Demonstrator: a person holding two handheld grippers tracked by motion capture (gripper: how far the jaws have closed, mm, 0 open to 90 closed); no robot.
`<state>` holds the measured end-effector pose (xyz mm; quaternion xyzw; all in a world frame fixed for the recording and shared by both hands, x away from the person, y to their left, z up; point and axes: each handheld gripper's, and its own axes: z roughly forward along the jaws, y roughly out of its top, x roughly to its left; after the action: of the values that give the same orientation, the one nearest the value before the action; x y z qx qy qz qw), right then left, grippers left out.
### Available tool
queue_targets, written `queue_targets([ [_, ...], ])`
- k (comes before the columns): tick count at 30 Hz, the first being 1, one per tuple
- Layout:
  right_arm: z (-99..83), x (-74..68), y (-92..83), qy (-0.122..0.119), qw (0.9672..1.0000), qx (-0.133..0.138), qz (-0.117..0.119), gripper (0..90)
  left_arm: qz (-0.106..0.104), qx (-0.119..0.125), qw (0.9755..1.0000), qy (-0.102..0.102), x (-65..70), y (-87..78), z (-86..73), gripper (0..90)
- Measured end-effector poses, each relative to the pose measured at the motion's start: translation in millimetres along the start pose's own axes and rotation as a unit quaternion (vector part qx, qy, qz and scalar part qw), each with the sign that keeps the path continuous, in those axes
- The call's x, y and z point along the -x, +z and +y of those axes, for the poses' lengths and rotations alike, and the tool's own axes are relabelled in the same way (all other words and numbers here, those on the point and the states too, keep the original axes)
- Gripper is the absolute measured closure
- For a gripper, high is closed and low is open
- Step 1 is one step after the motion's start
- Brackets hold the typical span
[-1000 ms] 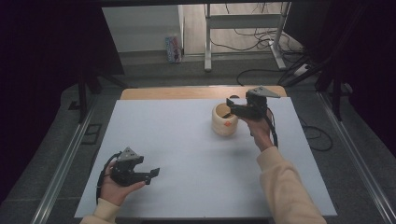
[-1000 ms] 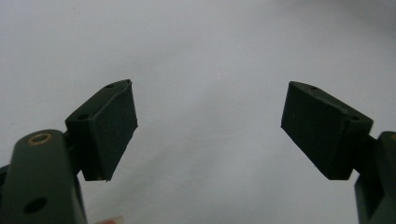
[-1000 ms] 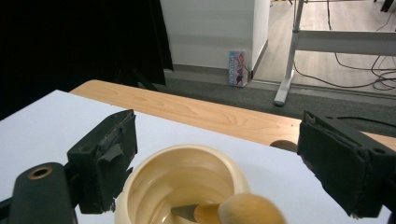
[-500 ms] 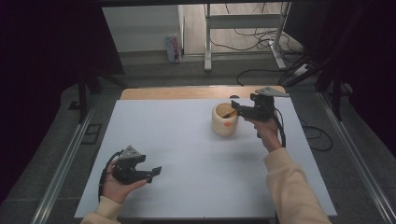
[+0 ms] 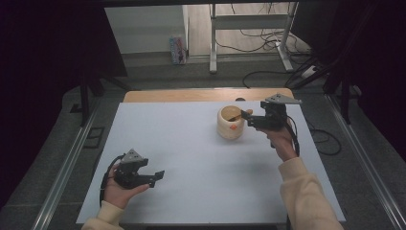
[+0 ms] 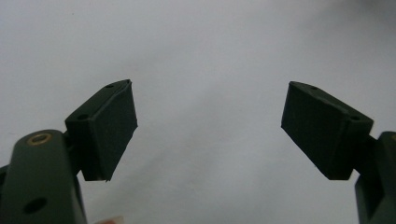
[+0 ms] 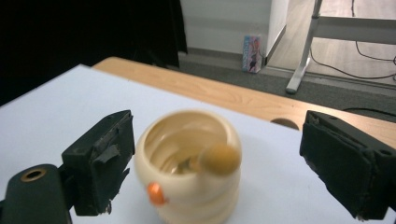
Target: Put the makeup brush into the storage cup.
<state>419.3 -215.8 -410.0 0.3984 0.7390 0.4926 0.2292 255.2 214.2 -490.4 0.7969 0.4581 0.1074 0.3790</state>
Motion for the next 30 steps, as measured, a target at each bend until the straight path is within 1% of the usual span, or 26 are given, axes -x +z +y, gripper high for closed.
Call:
queue_targets([
  [2,-2.7,-3.2,-8.9,-0.007,1.0000,-0.002,0.000,10.3,-0.001,0.002,1.0000,0.001,0.8,-0.7,0.3,18.7],
  [6,-9.3,-6.3,-24.8,-0.010,0.9999,-0.007,0.001,10.3,0.001,0.000,1.0000,0.002,-0.4,-1.1,0.2,18.6],
  [12,-15.3,-9.8,-39.4,-0.008,0.9999,-0.004,0.010,10.6,0.003,0.000,1.0000,0.001,-1.4,-1.2,0.2,18.6],
  [16,-25.6,-10.8,-50.5,-0.023,0.9996,-0.007,0.015,10.7,0.003,-0.003,1.0000,0.001,-3.1,-0.7,-0.9,18.4],
  [17,-28.9,-10.1,-53.7,-0.028,0.9995,-0.010,0.014,10.7,0.004,-0.003,1.0000,0.001,-3.5,-0.8,-1.2,18.4],
  [20,-39.3,-6.2,-65.2,-0.029,0.9994,-0.015,0.012,10.7,0.005,-0.003,1.0000,0.002,-4.9,-1.1,-2.2,17.7],
  [25,-54.4,1.9,-85.3,-0.021,0.9996,-0.018,0.010,11.0,0.008,-0.003,0.9999,0.006,-4.4,-0.8,-2.3,17.3],
  [30,-76.3,7.2,-103.4,-0.016,0.9991,-0.037,0.009,11.3,0.010,-0.005,0.9999,0.011,-3.7,-0.1,-2.6,17.0],
])
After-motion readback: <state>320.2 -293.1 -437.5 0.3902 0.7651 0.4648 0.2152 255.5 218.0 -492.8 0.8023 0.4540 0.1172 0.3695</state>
